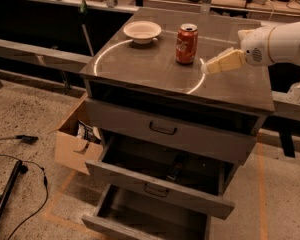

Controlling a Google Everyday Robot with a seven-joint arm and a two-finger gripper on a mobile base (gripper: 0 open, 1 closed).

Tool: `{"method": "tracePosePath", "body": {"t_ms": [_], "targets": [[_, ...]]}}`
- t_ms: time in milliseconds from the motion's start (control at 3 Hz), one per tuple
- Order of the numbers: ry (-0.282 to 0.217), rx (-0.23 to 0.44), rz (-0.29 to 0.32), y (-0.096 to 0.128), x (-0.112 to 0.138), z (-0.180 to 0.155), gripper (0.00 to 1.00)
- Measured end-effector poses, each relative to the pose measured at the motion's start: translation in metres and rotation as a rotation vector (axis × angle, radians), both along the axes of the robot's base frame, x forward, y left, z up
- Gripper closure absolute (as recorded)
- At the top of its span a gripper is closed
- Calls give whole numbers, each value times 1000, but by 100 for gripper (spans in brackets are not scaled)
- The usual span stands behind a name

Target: Place coke can into bottom drawer

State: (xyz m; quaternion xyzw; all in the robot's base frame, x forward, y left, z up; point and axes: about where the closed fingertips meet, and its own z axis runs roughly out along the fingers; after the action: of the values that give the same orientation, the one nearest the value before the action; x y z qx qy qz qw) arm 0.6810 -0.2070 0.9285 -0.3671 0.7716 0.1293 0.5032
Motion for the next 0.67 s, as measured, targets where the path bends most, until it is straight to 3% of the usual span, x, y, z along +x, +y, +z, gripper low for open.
{"method": "tracePosePath", "body": {"t_ms": [667], "targets": [[-43, 75, -34, 24, 89, -23, 0]]}}
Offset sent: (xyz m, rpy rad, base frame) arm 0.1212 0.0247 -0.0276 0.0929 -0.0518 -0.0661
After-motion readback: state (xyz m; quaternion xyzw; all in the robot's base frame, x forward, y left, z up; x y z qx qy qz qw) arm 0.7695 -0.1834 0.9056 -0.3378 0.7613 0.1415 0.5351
